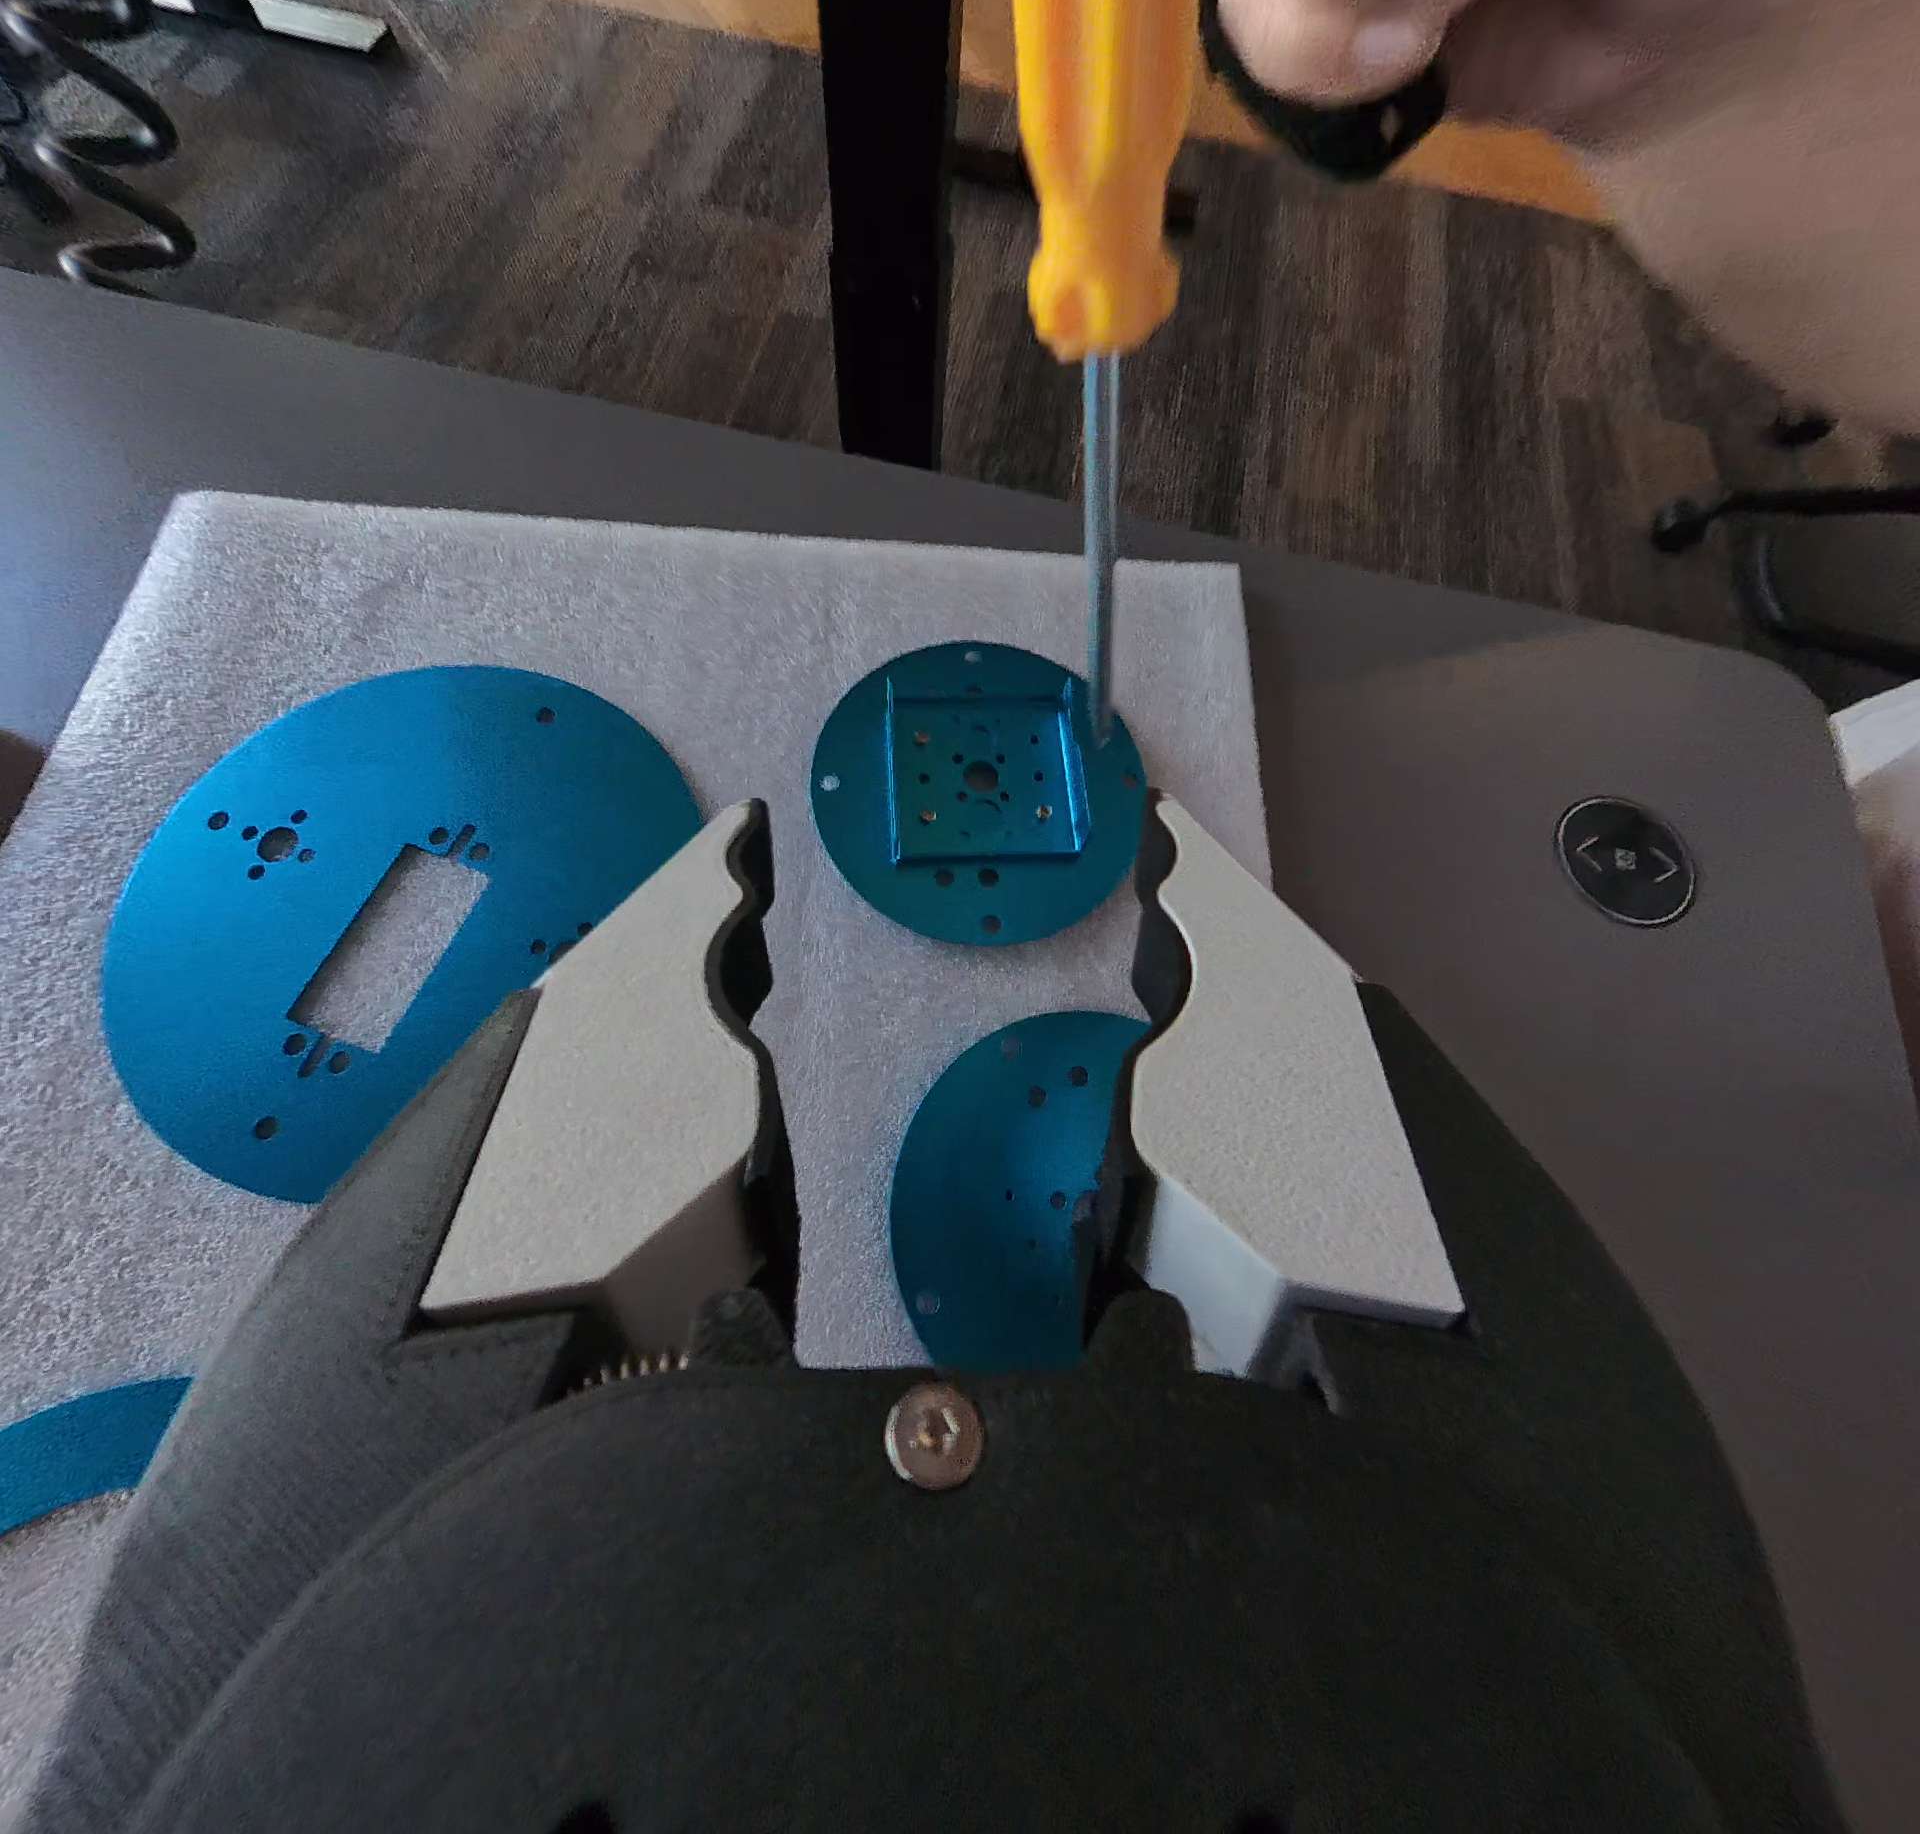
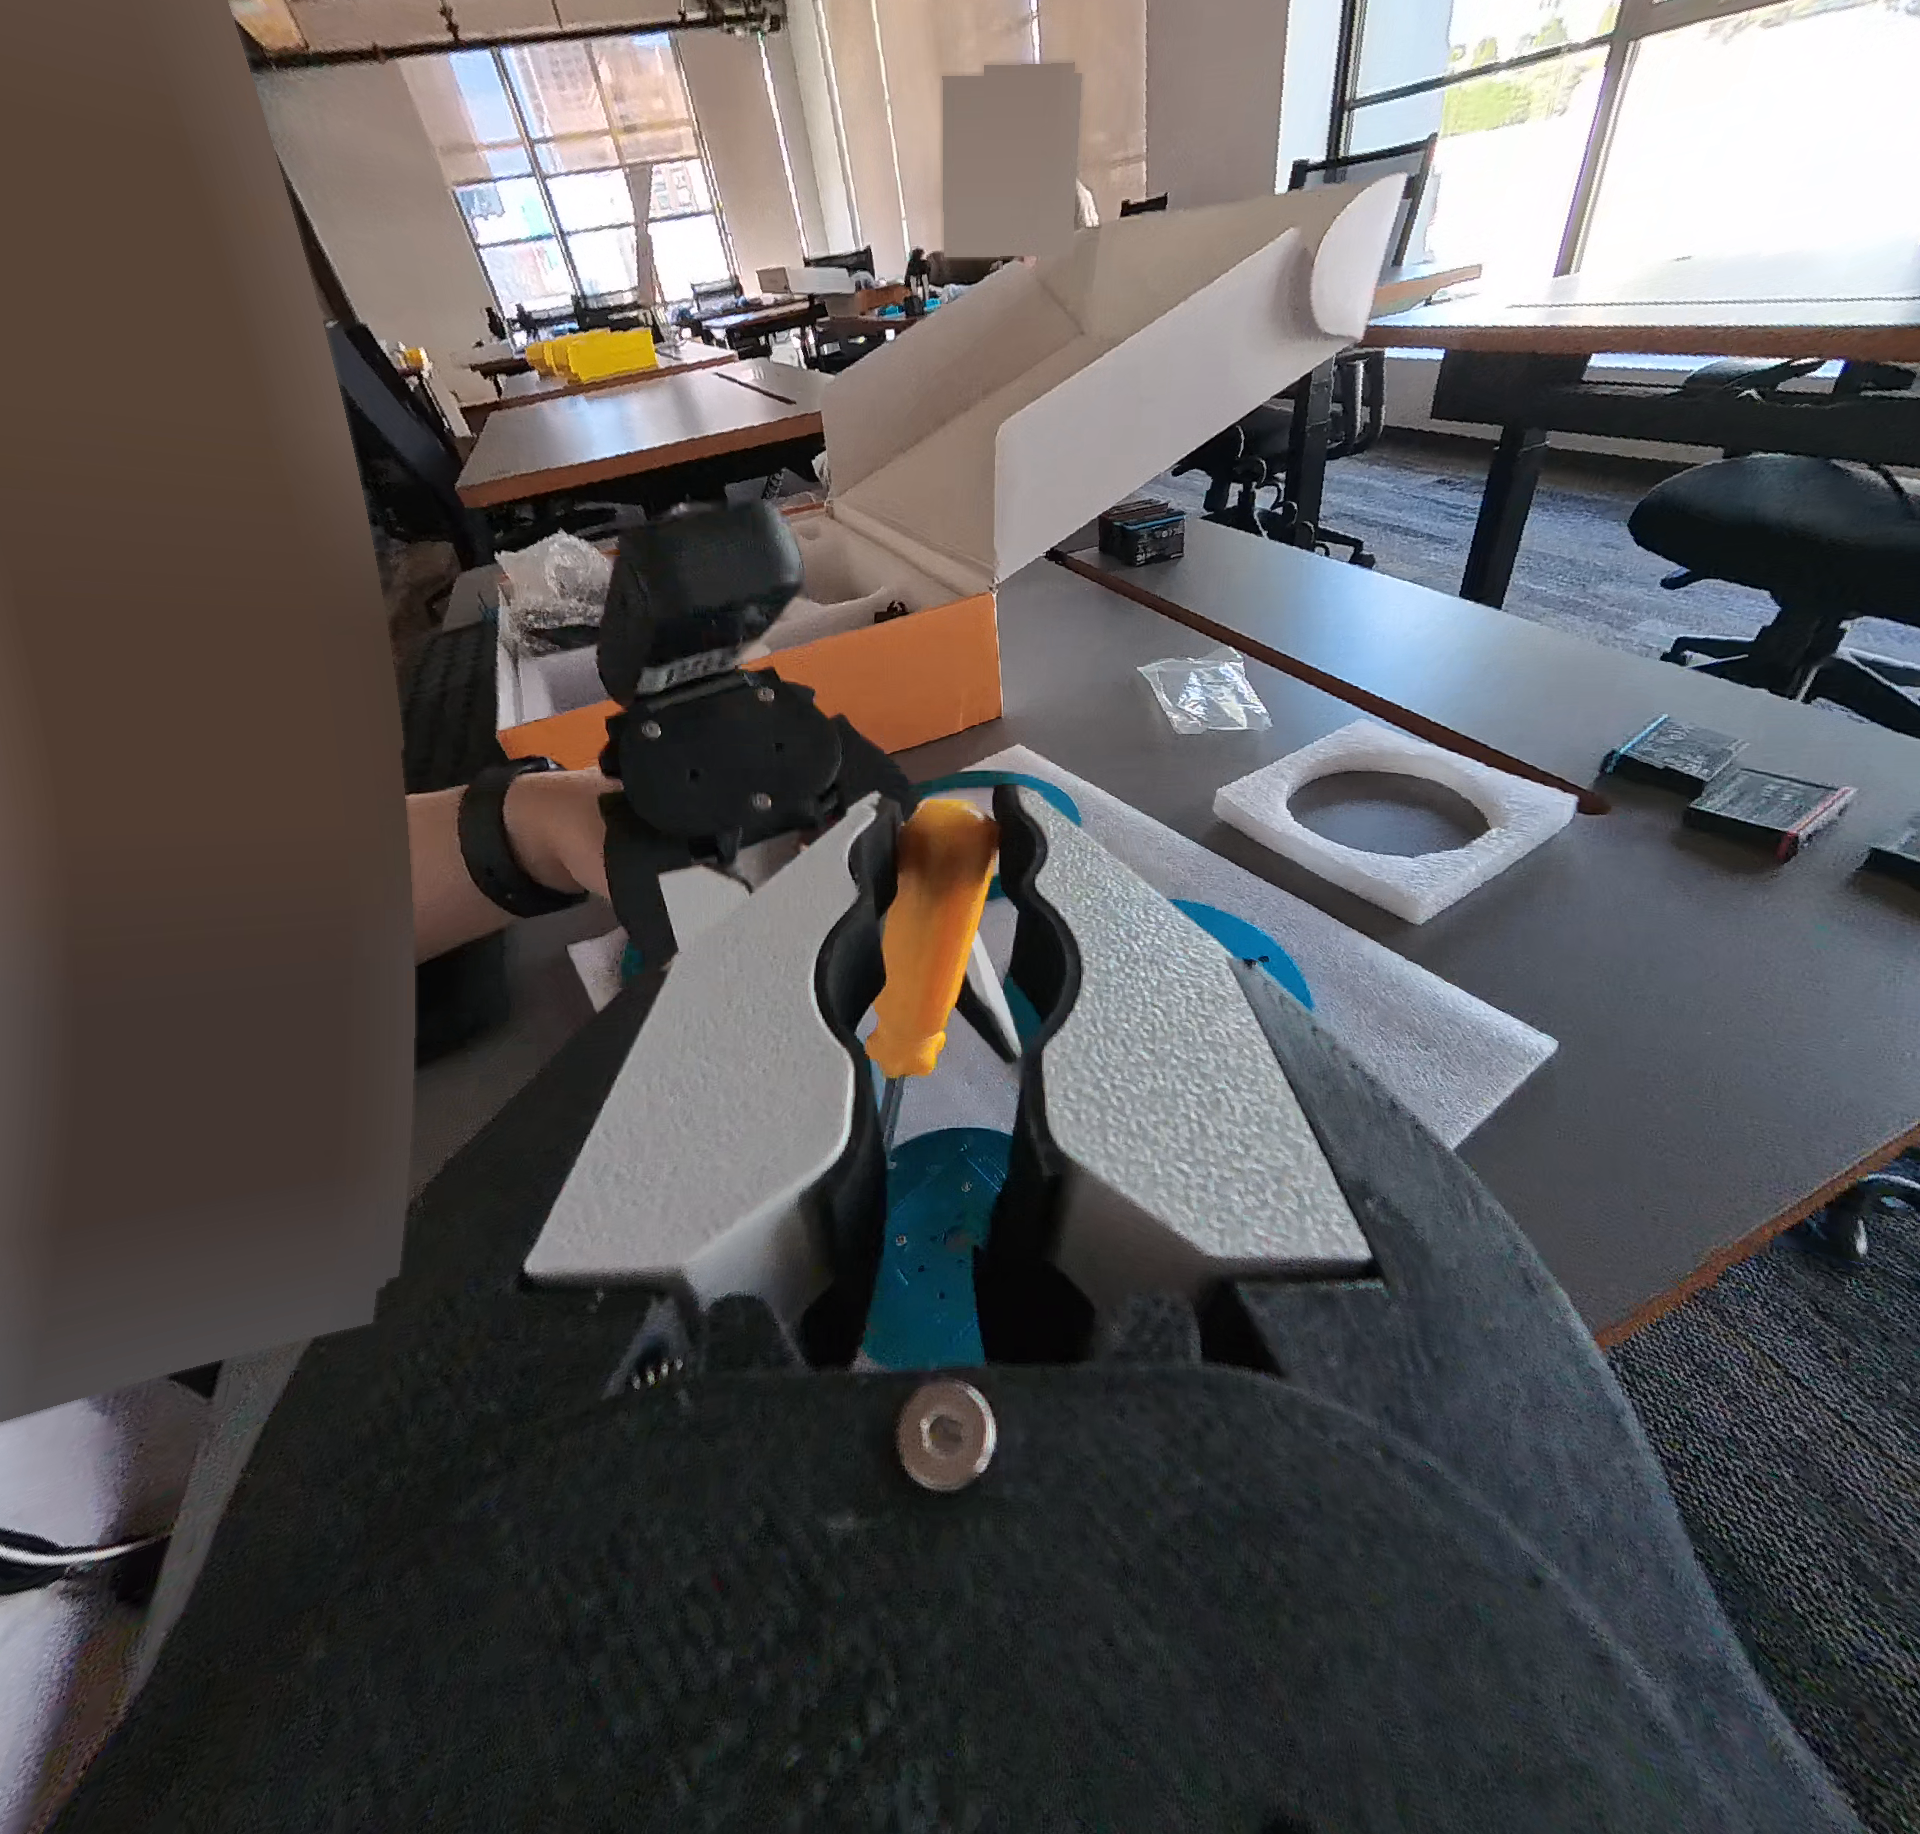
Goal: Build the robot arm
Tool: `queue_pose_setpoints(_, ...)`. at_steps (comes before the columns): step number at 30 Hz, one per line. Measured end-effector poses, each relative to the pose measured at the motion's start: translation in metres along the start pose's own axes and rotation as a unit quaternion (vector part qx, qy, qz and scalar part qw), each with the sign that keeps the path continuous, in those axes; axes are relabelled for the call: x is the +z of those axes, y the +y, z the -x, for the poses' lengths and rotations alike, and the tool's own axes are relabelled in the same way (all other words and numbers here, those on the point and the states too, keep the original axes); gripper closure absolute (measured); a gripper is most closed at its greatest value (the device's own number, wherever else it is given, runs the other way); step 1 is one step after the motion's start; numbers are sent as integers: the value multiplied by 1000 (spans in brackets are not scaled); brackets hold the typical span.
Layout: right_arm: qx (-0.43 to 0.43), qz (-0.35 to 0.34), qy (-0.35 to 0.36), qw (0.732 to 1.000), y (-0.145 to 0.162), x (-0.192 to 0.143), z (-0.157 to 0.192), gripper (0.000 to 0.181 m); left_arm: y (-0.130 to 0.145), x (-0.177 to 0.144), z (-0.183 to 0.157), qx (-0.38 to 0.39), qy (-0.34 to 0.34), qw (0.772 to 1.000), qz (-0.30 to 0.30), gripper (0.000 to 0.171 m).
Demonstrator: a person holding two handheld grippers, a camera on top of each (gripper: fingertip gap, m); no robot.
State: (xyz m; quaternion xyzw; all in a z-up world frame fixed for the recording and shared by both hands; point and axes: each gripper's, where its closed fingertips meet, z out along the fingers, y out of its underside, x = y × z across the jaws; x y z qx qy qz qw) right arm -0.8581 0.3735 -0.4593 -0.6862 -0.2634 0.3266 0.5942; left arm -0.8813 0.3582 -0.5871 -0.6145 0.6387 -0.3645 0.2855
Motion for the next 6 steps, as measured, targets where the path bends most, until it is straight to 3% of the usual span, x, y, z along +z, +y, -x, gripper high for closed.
queue_pose_setpoints(3,-2,5,-11,1000,6,7,-1,163,-18,-9,0,-28,26,997,-65,124)
queue_pose_setpoints(6,-1,10,-18,1000,11,11,0,163,-26,-13,-1,-38,50,993,-102,133)
